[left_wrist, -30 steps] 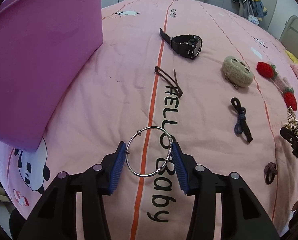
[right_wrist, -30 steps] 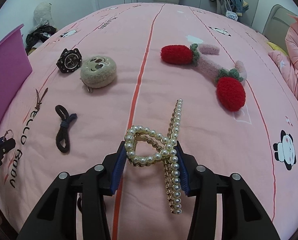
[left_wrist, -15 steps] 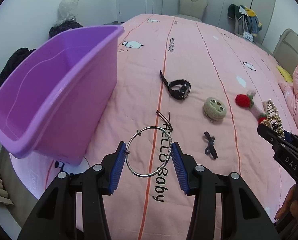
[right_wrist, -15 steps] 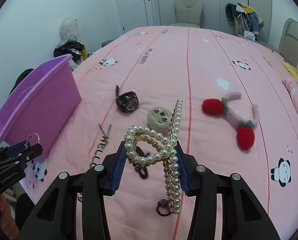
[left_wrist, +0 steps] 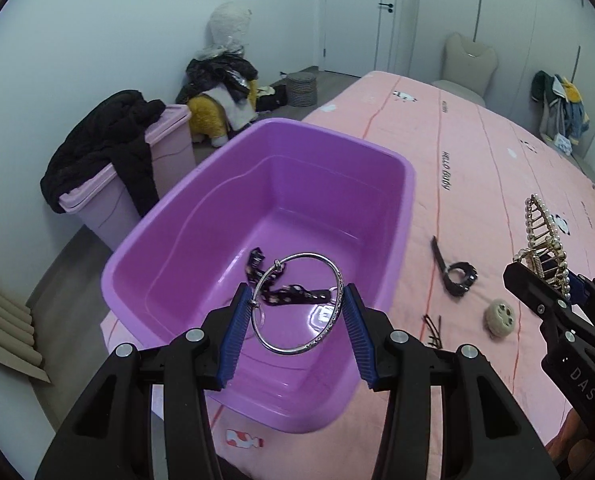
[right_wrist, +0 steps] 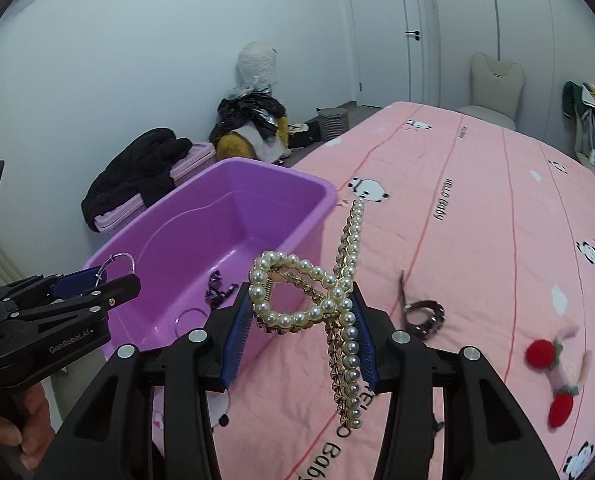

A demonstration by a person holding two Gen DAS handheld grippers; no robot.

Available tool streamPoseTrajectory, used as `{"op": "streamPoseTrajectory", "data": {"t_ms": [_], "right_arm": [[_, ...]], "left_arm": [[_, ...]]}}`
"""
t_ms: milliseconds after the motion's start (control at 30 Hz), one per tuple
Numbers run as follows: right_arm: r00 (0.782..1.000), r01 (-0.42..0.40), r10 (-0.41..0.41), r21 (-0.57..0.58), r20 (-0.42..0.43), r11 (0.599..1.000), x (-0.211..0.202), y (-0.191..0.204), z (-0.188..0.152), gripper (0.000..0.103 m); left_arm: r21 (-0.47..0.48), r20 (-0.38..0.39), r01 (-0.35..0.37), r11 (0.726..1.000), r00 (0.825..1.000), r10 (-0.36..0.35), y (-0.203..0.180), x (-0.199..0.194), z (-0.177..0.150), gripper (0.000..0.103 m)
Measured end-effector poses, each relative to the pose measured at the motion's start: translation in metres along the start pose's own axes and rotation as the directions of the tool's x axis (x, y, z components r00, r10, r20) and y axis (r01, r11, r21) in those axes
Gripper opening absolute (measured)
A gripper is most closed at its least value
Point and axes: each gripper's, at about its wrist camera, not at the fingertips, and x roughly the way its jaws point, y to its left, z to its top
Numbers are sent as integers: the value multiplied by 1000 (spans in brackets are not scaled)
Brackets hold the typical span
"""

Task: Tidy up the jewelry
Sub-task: 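Carry the bangle and pearl claw over the purple tub with both tools, then open both tools to drop the bangle and pearl claw into the tub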

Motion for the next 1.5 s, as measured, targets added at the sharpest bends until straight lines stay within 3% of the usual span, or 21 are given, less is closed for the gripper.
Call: {"op": "streamPoseTrajectory", "data": {"t_ms": [333, 733, 933, 1000, 1067, 1100, 1500], "right_arm": [[985, -124, 114, -68, -131, 990, 83, 73, 41, 45], [953, -103, 74, -81, -295, 991, 153, 92, 49, 45], [939, -79, 43, -92, -342, 993, 167, 92, 49, 45], [936, -67, 34, -82, -349, 994, 168, 91, 50, 53], [943, -52, 21, -84, -333, 995, 165, 90, 54, 62], [948, -47, 17, -86, -319, 995, 162, 89, 55, 62], [956, -38, 15, -76, -292, 996, 150, 79, 52, 62]], "left_arm": [[-100, -97, -78, 992, 993, 68, 60, 49, 17, 46], [-96, -214, -108, 989, 973, 86, 73, 98, 13, 46], [-96, -250, -124, 988, 963, 97, 76, 107, 12, 47], [-97, -260, -129, 987, 960, 100, 78, 109, 12, 48], [-96, -264, -140, 986, 958, 111, 79, 109, 12, 63], [-98, -261, -142, 985, 959, 112, 80, 108, 12, 65], [-85, -244, -146, 986, 962, 122, 76, 99, 9, 65]]}}
